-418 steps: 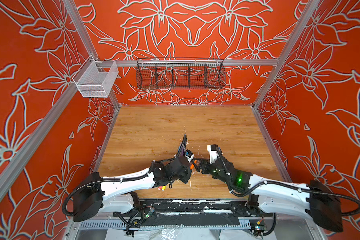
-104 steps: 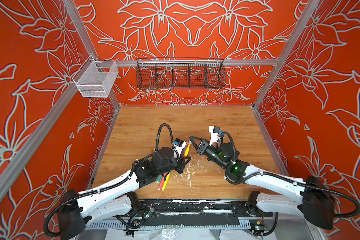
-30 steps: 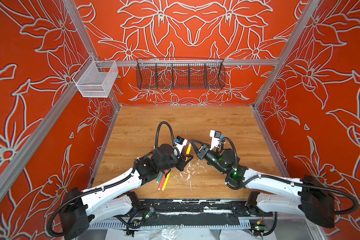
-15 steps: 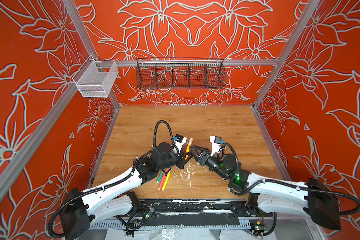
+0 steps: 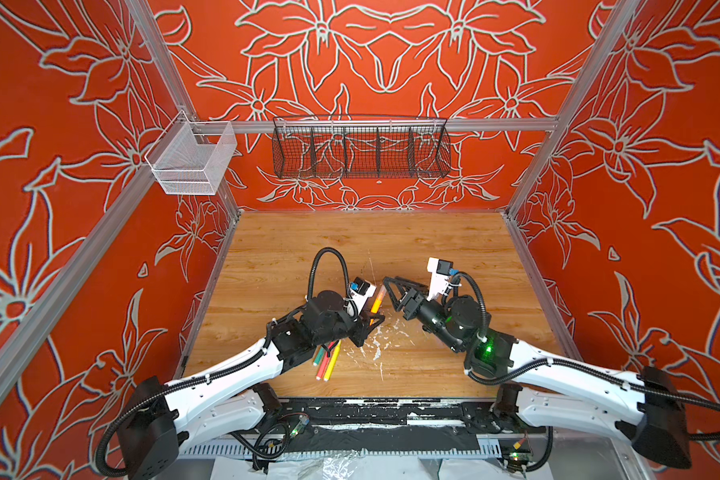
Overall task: Insert the pens into the pen caps
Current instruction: 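Push the translucent cap down onto the orange marker tip with the right gripper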
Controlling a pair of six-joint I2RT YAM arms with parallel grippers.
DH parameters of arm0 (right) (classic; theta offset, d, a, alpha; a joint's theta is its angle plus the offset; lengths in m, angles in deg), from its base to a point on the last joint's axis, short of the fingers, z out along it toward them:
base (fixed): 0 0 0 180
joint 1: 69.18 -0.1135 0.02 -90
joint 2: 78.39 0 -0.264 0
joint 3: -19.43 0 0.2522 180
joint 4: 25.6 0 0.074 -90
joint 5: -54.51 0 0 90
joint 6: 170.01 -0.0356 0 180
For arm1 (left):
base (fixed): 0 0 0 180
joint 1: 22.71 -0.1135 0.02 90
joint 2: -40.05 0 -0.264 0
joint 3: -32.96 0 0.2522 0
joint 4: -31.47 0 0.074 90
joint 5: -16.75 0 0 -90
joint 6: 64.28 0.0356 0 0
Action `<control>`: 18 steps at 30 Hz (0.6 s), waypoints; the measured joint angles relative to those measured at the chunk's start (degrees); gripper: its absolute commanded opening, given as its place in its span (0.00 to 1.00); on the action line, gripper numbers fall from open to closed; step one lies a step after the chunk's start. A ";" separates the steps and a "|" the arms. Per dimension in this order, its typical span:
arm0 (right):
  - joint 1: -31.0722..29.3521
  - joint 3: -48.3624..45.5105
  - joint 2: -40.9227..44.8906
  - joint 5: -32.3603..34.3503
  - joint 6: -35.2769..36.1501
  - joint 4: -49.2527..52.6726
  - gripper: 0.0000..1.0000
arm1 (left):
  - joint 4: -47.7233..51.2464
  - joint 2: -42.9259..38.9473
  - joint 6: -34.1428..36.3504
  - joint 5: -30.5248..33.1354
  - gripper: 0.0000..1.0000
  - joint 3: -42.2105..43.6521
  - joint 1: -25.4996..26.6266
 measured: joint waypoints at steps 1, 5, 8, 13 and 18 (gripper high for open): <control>0.11 0.31 -0.55 0.17 0.02 0.68 0.58 | -0.04 0.00 0.24 -0.11 0.00 0.00 0.00; 0.22 0.48 -2.56 0.87 -0.02 2.25 0.57 | -0.04 0.00 0.81 -0.48 0.00 0.00 0.00; 0.24 0.76 -3.82 0.85 0.04 3.23 0.49 | -0.04 0.00 0.90 -0.68 0.00 0.00 0.00; 0.24 2.54 -5.25 0.44 0.35 4.02 0.34 | -0.02 0.00 0.96 -0.85 0.00 0.00 0.00; 0.24 2.73 -5.88 -0.13 -0.02 3.98 0.26 | -0.02 0.00 0.96 -0.87 0.00 0.00 0.00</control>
